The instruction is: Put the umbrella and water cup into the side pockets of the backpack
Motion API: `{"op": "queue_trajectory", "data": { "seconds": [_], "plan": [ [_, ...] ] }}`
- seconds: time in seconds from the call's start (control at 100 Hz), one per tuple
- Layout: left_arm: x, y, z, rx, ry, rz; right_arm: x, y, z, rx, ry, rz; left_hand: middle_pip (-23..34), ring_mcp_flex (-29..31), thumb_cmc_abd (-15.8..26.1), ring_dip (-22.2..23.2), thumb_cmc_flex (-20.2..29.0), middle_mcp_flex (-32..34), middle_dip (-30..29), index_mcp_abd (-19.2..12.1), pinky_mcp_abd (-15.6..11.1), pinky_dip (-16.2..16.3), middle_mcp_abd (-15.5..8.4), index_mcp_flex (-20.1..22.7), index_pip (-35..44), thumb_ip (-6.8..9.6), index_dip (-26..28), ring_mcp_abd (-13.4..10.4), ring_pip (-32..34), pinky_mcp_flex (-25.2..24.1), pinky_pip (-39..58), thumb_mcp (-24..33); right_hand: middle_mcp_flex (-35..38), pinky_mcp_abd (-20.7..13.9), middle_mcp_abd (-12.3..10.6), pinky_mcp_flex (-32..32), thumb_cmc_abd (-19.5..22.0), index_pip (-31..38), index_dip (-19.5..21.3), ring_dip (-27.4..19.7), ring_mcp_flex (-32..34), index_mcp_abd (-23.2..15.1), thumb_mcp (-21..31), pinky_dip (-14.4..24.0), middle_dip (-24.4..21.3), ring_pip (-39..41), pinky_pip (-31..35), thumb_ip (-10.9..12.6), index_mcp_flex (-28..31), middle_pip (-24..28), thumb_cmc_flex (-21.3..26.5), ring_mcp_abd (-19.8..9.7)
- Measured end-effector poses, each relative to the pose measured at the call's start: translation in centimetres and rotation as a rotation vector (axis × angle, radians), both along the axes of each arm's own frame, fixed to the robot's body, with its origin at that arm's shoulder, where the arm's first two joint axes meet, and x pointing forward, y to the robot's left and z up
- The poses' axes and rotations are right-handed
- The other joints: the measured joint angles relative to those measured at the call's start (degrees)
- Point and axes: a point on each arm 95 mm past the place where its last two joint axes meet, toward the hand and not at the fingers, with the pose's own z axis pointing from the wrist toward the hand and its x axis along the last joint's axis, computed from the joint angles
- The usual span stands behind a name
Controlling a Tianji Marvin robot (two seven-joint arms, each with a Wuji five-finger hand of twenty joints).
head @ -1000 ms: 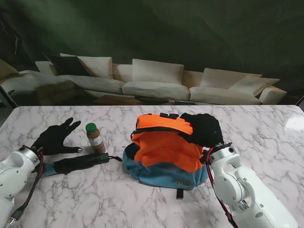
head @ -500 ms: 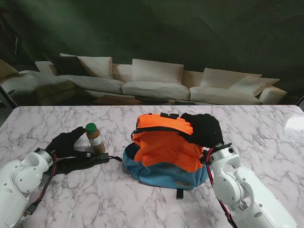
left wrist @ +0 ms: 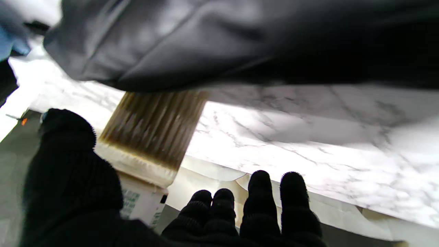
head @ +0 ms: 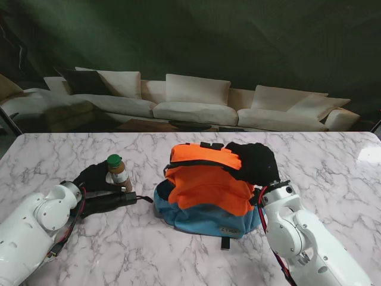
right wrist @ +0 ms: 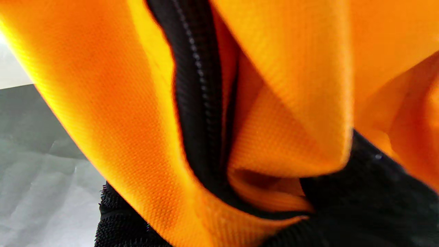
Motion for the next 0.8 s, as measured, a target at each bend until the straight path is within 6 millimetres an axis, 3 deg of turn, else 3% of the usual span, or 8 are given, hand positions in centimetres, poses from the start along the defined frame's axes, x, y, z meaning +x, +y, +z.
{"op": "queue_trajectory", "data": {
  "seconds": [0.26,0.45,0.61,0.71,0.8],
  "plan": [
    [0.8,-1.1,-0.5,-0.034,0.038,0.004,0.0,0.0,-0.2,0.012,-0.015,0.016,3.07,2.94,-0.52,0.00,3.33,8.24,0.80,-3.24,-0.60,0.00,-4.35,0.47,2.11,-0.01,2.15,-2.43,0.53,1.30,1.43,0.07,0.00,0.00,-0.01,-0.24,0.00,0.39,0.00,0.03,0.00,0.00,0.00,-0.02,0.00,0.00,-0.33,0.00,0.00,0.00,0.00,0.00],
    [1.1,-1.7,-1.0,-0.110,0.030,0.046,0.1,0.0,-0.4,0.021,-0.025,0.025,6.06,10.44,0.94,0.00,7.82,20.57,2.31,-6.95,0.34,1.06,-7.06,9.76,9.50,-0.60,7.61,-4.43,1.57,3.47,7.62,-0.48,0.00,0.00,-0.02,-0.74,0.00,0.45,0.00,0.26,0.01,0.00,0.00,-0.04,0.00,0.00,-0.59,0.00,0.00,0.00,0.00,0.00],
    [1.2,-2.4,-1.3,-0.160,-0.023,0.080,0.1,0.0,-0.5,0.024,-0.025,0.025,9.42,18.73,0.80,1.06,12.54,31.08,4.37,-8.87,2.17,3.93,-7.48,16.76,20.04,-1.70,11.72,-5.31,4.24,6.57,14.34,-1.62,0.00,0.00,-0.03,-0.77,0.00,0.47,0.00,0.34,0.01,0.00,0.00,-0.05,0.00,0.00,-0.65,0.00,0.00,-0.01,0.00,0.00],
    [1.3,-2.8,-1.5,-0.194,-0.040,0.098,0.1,-0.1,-0.5,0.023,-0.025,0.025,8.81,23.37,-1.04,2.27,14.48,35.81,6.47,-9.05,2.42,5.87,-5.46,20.48,27.03,-2.42,13.06,-5.38,6.93,8.38,19.22,-3.77,0.00,0.00,-0.04,-0.79,0.00,0.47,0.00,0.34,0.01,0.00,0.00,-0.06,0.00,0.00,-0.96,0.00,0.00,-0.01,0.00,0.00],
    [1.4,-3.1,-1.5,-0.236,-0.055,0.119,0.1,-0.1,-0.5,0.022,-0.025,0.025,6.41,26.46,-1.75,4.38,15.10,39.61,9.30,-9.02,2.94,8.10,-4.11,22.36,31.19,-2.43,10.91,-4.62,10.98,10.05,23.93,-5.59,0.00,0.00,-0.04,-0.80,0.00,0.48,0.00,0.35,0.01,0.00,0.00,-0.06,0.00,0.00,-0.97,0.00,0.00,-0.01,0.00,0.00]
  ]
}}
